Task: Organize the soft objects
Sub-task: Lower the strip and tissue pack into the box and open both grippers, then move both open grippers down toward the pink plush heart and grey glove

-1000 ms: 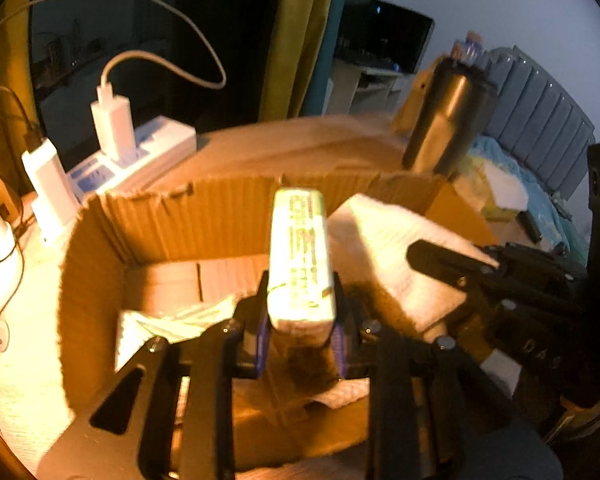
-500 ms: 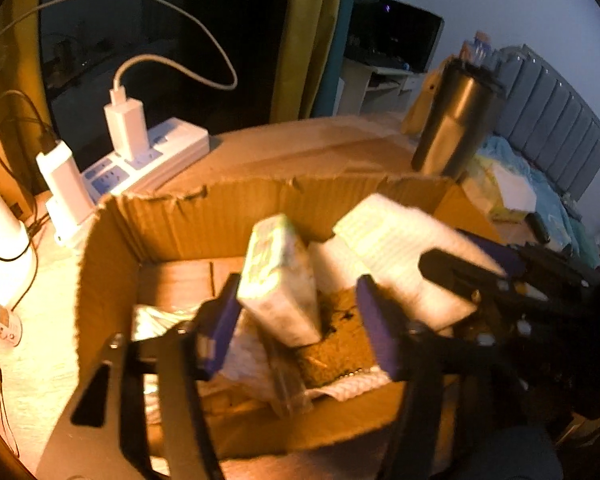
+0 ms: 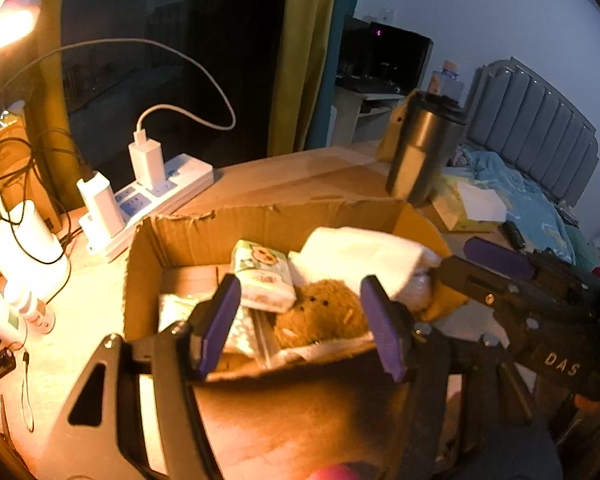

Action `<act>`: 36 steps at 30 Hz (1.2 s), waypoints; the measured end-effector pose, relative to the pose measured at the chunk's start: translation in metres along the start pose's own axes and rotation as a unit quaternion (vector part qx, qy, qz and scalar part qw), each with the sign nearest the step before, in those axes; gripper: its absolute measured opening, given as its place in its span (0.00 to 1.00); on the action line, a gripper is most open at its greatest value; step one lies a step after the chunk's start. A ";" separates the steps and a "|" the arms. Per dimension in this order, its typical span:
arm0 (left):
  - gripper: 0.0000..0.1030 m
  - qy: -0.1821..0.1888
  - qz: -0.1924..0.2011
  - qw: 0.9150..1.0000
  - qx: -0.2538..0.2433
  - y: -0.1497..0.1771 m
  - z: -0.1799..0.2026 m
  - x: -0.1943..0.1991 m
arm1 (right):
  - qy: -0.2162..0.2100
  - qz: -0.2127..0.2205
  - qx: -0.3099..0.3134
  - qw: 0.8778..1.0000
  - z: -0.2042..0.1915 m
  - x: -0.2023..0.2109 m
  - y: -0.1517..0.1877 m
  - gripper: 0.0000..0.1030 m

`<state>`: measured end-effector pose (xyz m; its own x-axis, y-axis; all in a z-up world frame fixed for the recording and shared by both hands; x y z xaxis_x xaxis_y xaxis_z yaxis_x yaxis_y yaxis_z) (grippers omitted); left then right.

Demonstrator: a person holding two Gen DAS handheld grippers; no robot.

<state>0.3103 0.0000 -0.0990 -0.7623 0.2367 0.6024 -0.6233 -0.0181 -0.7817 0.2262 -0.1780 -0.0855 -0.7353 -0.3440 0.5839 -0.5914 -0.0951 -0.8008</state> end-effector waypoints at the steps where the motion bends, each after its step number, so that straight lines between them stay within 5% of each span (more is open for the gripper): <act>1: 0.62 0.000 0.003 1.000 -0.001 0.001 0.002 0.004 | 0.000 0.003 0.001 1.000 -0.001 0.005 0.001 0.46; 16: 0.63 0.009 0.038 0.999 -0.007 0.014 0.021 0.062 | 0.000 0.023 0.011 1.000 -0.015 0.054 0.013 0.47; 36: 0.64 0.018 0.038 0.999 0.002 0.067 0.034 0.101 | -0.002 0.010 0.028 1.000 -0.040 0.095 0.059 0.47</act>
<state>0.1855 -0.0102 -0.0855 -0.8007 0.2699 0.5349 -0.5645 -0.0408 -0.8244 0.1086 -0.1791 -0.0721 -0.7451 -0.3502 0.5675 -0.5576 -0.1397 -0.8183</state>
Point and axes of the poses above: each gripper's, at about its wrist camera, not at the fingertips, and x roughly against the way its jaws point, z to its right, y to its underside, the point moved 1 cm from there along -x, roughly the way its jaws point, and after that the axes turned 5 degrees about z, right-handed, at the moved point
